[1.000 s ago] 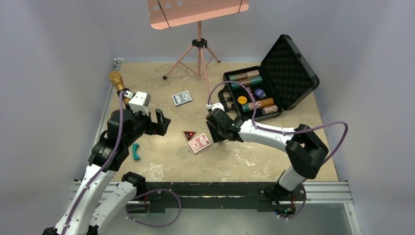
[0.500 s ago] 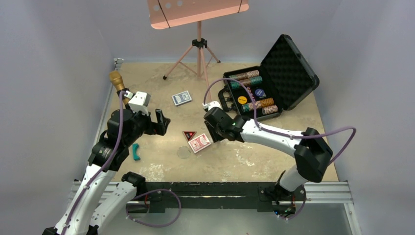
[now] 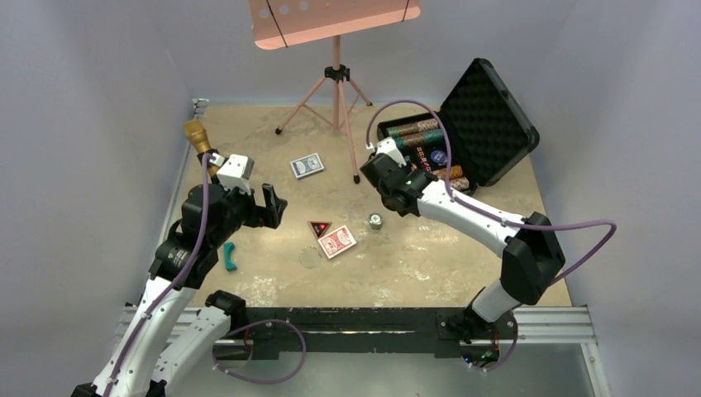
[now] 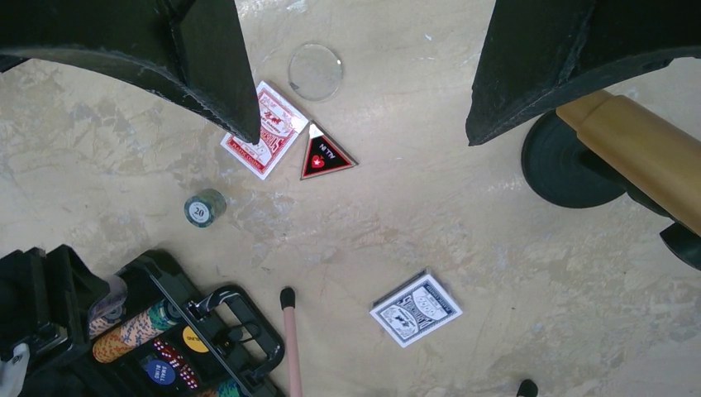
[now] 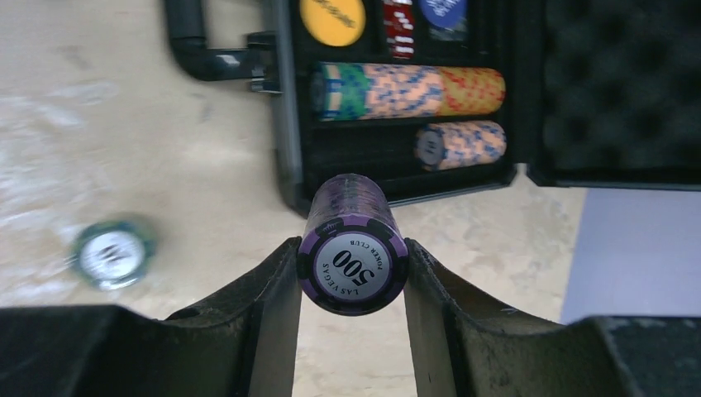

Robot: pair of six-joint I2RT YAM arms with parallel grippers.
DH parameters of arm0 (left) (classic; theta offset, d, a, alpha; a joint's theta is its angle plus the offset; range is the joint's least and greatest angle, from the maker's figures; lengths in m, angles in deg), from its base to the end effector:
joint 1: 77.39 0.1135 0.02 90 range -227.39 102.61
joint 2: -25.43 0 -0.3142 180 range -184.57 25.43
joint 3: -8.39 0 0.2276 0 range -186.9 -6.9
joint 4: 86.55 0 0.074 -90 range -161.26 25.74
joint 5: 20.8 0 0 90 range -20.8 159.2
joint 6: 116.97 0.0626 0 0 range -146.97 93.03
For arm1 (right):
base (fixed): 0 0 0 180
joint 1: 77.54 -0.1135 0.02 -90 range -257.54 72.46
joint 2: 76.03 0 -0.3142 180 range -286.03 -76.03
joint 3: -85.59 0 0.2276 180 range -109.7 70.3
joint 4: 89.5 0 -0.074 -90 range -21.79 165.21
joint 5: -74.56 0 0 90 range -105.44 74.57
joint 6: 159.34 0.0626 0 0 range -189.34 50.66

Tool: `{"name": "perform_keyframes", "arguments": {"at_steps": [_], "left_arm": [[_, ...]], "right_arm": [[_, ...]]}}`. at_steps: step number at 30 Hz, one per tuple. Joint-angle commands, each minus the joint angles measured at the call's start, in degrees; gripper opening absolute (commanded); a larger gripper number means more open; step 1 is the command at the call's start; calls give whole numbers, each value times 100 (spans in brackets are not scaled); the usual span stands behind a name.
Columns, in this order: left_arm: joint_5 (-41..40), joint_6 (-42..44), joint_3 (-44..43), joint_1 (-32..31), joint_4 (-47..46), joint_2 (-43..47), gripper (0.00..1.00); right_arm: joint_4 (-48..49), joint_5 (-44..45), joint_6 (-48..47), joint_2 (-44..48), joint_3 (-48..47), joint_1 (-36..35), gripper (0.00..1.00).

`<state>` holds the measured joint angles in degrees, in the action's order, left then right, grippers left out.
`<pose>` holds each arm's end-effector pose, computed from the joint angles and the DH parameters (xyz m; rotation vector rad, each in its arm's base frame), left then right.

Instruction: Pack up texas hold em set

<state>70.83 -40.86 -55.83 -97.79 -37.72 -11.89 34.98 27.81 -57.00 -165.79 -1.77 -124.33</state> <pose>0.0929 -0.0365 0.3560 0.1312 1.9727 -0.4205 0.2432 0.1963 0.3168 -0.4236 2.2370 -0.4591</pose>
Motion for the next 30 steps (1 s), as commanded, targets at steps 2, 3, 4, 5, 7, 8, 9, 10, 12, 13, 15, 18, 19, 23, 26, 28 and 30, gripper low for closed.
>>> {"name": "perform_keyframes", "arguments": {"at_steps": [2, 3, 4, 5, 7, 8, 9, 10, 12, 13, 15, 18, 19, 23, 26, 28, 30], "left_arm": [[-71, 123, 1, -16, -155, -25, 98], [-72, 131, -9, -16, -156, -26, 98], [-67, 132, -8, -21, -155, -23, 98], [-71, 132, -3, -17, -156, -14, 98], [-98, 132, -4, -17, -155, 2, 98], [-112, 132, -3, -16, -147, 12, 98], [-118, 132, -3, -16, -146, 14, 98], [-119, 132, -3, -16, -146, 5, 98], [-111, 132, -4, -16, -146, -3, 98], [-102, 128, -12, -16, -148, -3, 98], [-101, 123, -12, -16, -137, -3, 98], [-106, 119, -18, -16, -137, -3, 98], [-110, 122, -19, -16, -137, -8, 98], [-110, 115, -15, -16, -142, -20, 98], [-101, 115, -16, -16, -138, -30, 98], [-93, 113, -26, -16, -134, -36, 98], [-93, 107, -25, -14, -129, -33, 98]], "right_arm": [[982, 603, -989, 288, 226, 650, 0], [1154, 560, -1138, 287, 281, 736, 0], [1323, 498, -1289, 277, 330, 819, 0], [1462, 421, -1482, 228, 368, 894, 0], [1664, 323, -1706, 129, 422, 1016, 0], [1740, 277, -1843, 66, 450, 1078, 0], [1794, 262, -1923, -4, 473, 1116, 0], [1823, 268, -1980, -79, 482, 1153, 0], [1775, 272, -2013, -221, 468, 1207, 0], [1747, 261, -2016, -292, 466, 1221, 0], [1681, 113, -2032, -420, 471, 1239, 0], [1607, -13, -2024, -596, 459, 1271, 0], [1551, -26, -2008, -655, 439, 1276, 0], [1347, 21, -1929, -844, 376, 1316, 0], [1350, 69, -1957, -925, 409, 1359, 0], [1334, 85, -1957, -1011, 413, 1416, 0], [1348, 87, -1951, -1096, 431, 1480, 0]]}}
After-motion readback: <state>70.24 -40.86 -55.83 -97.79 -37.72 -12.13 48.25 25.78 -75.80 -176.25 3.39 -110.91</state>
